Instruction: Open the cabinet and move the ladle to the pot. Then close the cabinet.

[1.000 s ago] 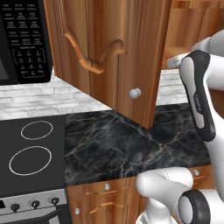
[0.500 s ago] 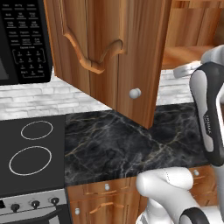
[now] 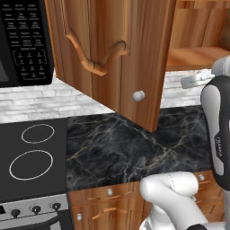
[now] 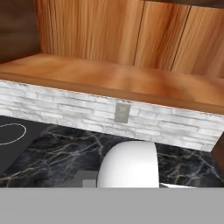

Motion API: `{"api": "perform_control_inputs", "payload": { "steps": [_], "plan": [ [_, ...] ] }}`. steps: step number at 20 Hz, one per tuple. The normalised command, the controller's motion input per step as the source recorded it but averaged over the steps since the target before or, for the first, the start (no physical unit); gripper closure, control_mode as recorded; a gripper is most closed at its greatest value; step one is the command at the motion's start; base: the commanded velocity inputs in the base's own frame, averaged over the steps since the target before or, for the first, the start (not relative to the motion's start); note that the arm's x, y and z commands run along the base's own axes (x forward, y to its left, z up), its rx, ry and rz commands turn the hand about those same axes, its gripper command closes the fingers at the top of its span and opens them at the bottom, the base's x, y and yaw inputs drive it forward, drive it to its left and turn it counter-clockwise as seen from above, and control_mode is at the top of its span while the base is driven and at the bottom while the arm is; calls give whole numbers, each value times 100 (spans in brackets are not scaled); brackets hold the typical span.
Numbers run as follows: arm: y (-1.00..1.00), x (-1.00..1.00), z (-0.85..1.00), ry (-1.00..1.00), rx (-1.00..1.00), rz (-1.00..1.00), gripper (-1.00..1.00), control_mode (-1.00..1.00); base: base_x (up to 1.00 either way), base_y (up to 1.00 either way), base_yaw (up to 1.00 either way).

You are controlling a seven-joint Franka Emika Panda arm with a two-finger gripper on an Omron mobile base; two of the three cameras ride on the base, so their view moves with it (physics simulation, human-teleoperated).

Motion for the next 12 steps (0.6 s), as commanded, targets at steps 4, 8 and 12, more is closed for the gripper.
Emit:
{"api": "perform_control_inputs", "payload": {
  "steps": [4,8,12],
  "plan": [
    [14,-20,-15,0,0,0,100,-100,0,0,0],
    [8,-14,-8,0,-1,0,100,-100,0,0,0],
    [0,-29,-5,0,0,0,100,-100,0,0,0]
  ]
}}
